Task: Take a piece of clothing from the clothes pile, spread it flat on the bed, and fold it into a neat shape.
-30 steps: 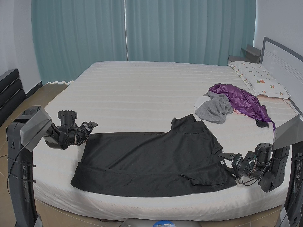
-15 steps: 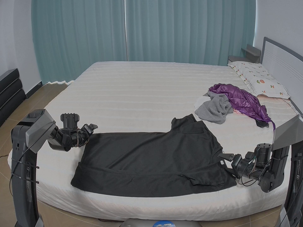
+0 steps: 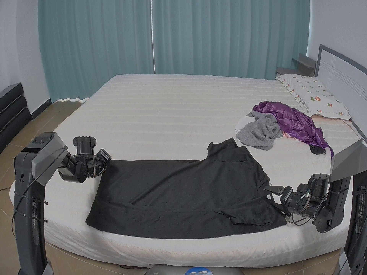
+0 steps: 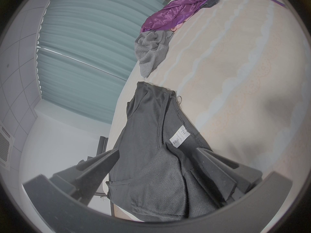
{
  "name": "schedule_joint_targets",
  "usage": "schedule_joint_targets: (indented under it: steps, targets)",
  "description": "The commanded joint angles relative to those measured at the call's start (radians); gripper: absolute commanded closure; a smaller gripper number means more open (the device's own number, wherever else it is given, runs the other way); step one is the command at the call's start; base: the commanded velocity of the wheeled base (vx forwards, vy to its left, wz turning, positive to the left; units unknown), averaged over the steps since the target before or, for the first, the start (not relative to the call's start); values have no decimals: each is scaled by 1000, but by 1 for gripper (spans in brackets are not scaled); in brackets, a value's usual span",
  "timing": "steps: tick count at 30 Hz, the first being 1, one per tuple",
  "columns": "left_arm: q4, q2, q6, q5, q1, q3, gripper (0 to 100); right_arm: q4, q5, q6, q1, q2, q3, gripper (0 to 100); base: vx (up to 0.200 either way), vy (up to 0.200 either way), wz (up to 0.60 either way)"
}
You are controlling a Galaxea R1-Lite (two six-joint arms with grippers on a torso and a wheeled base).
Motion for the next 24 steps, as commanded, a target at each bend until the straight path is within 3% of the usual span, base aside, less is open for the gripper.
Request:
schedule_joint_targets:
  steps: [1,24]
  targets:
    - [-4,-5,-2,7,4,1,100,-12,1,0,1,2,0,0,0,0,0]
    - [-57,-3,-16,39,21,15,100,-13,1,0,-1,0,-1,0,0,0,0]
